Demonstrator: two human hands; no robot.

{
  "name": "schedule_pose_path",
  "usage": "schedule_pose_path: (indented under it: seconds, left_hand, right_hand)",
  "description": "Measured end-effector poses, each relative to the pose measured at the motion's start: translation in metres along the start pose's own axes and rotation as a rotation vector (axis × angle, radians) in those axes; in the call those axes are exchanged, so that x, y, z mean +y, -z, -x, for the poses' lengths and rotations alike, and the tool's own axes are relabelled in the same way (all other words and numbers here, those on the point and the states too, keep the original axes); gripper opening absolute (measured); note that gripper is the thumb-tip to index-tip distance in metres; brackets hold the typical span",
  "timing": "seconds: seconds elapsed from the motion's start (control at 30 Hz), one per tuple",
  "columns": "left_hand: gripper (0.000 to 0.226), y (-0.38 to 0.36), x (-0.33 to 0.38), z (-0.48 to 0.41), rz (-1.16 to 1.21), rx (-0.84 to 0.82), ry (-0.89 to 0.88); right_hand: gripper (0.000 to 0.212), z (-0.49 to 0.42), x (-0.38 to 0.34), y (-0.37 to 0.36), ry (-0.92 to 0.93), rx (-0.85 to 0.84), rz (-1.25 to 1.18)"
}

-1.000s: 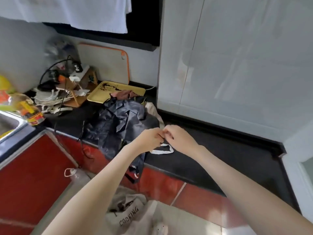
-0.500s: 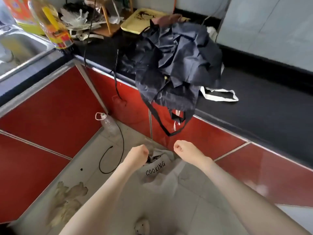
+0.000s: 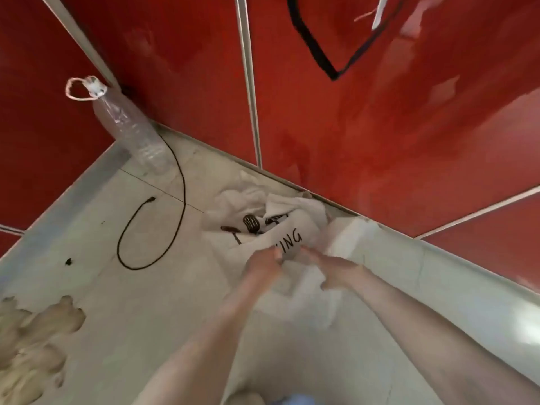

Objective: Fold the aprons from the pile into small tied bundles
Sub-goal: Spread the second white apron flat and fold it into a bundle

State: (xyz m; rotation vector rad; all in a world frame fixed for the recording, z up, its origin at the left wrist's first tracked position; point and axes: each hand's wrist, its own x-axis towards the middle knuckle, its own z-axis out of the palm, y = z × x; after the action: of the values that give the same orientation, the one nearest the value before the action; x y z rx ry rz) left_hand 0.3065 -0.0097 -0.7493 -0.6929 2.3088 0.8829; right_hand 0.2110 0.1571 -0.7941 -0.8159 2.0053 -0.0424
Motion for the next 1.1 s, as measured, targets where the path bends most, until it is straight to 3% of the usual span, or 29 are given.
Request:
schedule_pose_path:
  seconds: [0.13, 0.2, 0.33, 0.5, 0.67, 0.73, 0.8, 0.9, 1.03, 1.1]
  left_hand:
    - [0.038, -0.031, -0.019, -0.031, 0.035, -0.026, -0.032]
    - [0.055, -0.034, -0.022, -0.029, 0.018, -0.100, -0.051]
    - [0.086, -0.015, -0.008, 0.006, -0.039, -0.151, -0.007]
    - [0.082, 0.061, 0.044, 0.090, -0.101, -0.003, 0.080]
    - [0.097, 0.153, 0.114, 0.185, -0.137, 0.157, -0.083]
    - [0.088, 0.198, 0.146, 0.227, -0.197, 0.110, -0.153]
    - [0.057, 0.232, 0.172, 0.262, -0.285, 0.104, -0.242]
    - [0.012, 0.272, 0.218, 0.323, -0.211, 0.134, -0.342]
    - [0.019, 0.312, 0.270, 0.399, -0.189, 0.184, -0.470]
    - [0.026, 0.326, 0.289, 0.425, -0.173, 0.228, -0.560]
  right_hand:
    - [0.043, -0.055, 0.002, -0.034, 0.029, 0.093, 0.096]
    - [0.041, -0.055, -0.007, -0.031, 0.062, 0.166, 0.080]
    - [0.029, -0.005, -0.031, 0.010, 0.086, 0.345, -0.191]
    - [0.025, 0.115, -0.072, 0.105, 0.136, 0.562, -0.460]
    - [0.027, 0.253, -0.117, 0.188, 0.203, 0.643, -0.538]
    - [0.023, 0.323, -0.137, 0.224, 0.241, 0.646, -0.507]
    - [0.020, 0.378, -0.154, 0.245, 0.323, 0.648, -0.484]
    - [0.034, 0.459, -0.173, 0.272, 0.196, 0.593, -0.523]
    - [0.028, 0.542, -0.184, 0.277, 0.072, 0.436, -0.562]
    - [0.021, 0.582, -0.189, 0.289, 0.061, 0.231, -0.580]
